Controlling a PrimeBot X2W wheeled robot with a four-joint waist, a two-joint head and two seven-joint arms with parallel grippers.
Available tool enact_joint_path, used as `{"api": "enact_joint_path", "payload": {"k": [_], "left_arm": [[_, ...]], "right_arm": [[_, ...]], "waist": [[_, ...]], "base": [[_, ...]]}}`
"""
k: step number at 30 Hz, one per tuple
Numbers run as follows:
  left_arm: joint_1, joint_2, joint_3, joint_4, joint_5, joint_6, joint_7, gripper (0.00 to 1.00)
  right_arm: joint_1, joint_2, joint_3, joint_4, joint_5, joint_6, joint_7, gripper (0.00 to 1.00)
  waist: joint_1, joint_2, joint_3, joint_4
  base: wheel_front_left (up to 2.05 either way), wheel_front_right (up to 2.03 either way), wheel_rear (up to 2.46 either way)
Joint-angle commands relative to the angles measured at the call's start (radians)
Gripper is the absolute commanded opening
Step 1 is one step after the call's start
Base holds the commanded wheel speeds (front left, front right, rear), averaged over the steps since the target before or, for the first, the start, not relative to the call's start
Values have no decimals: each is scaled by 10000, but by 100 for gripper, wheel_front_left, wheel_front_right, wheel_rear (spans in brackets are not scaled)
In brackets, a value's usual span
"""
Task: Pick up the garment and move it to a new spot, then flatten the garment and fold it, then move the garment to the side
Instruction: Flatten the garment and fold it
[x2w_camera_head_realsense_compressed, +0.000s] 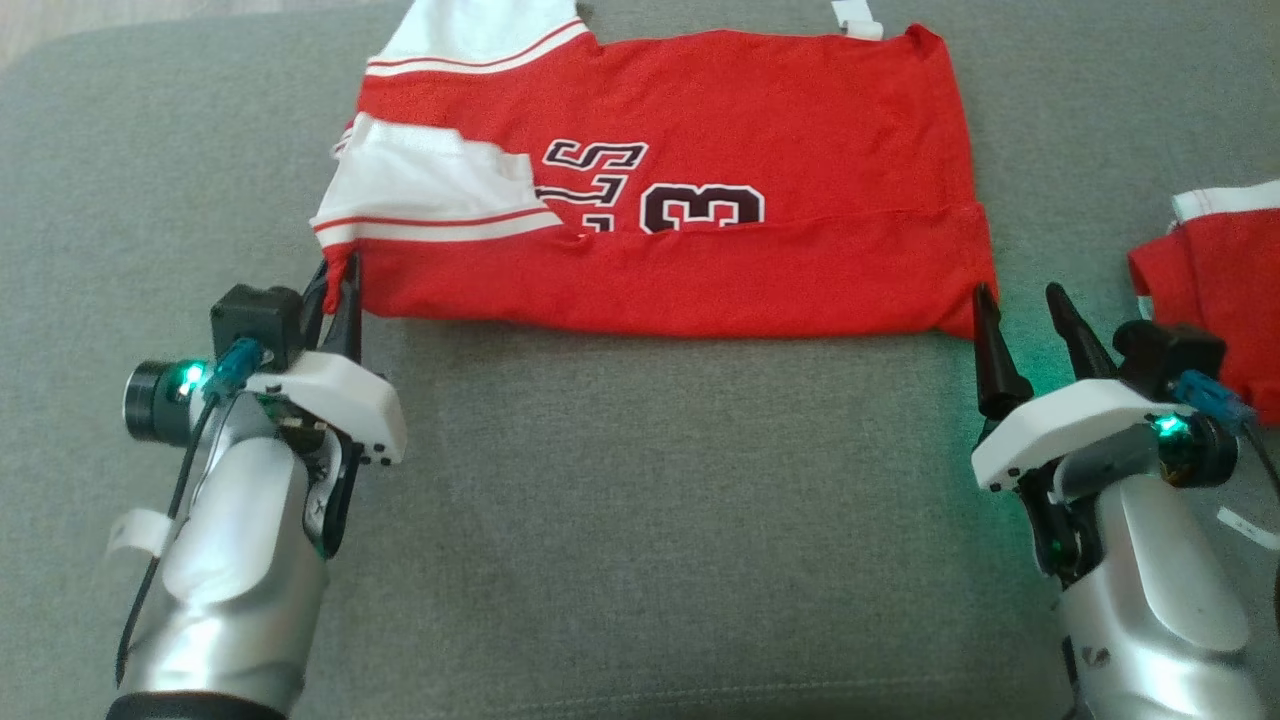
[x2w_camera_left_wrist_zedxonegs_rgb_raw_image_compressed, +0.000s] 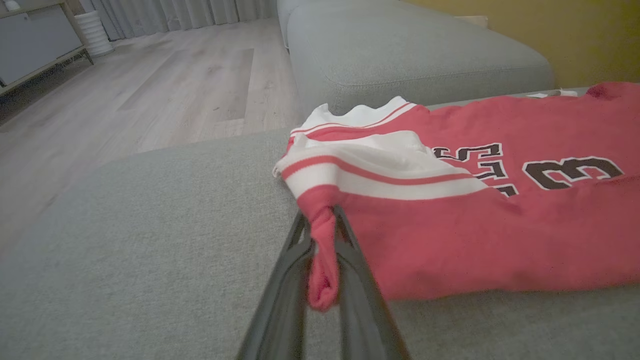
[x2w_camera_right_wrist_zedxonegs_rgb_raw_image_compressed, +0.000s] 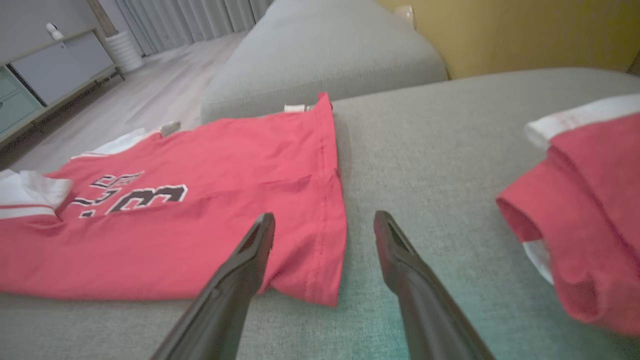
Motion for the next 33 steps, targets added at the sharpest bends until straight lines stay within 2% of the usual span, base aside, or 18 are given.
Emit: {"api": "enact_joint_path", "payload": {"k": [1,7,13,19,21,27,33], "left_arm": [[-74,360,281,-555,111,-14,-59,0],[1,345,144,-885,248,-202,-59,0],[-41,232,55,-1066,333,-249,-59,0],[-88,154,-36,-878,380,-321,-59,0],[-65,165,-46,-811,384,-349,-59,0],[124,202,25,-609,336,-331,-59,0],[600,230,105,-558,271,-310,-59,0]], "right_arm": [[-466,27,59,196,-65,37,106,100],[-1129,27,-176,1585,16,37,241,100],[-1833,27,175,3071,480,37,320,100],[-2460,27,662,4191,404,37,87,100],[-2577,27,759,4503,287,37,-65,0],[-2683,28,601,4979,-448,37,-898,0],[-2442,28,338,4885,-1103,37,-1466,0]], "waist": [[0,0,-27,98],[0,0,6,212],[0,0,204,293],[0,0,391,400],[0,0,347,424],[0,0,-30,419],[0,0,-548,290]], "base": [[0,0,0],[0,0,0],[0,0,0],[0,0,0],[0,0,0],[0,0,0],[0,0,0]]}}
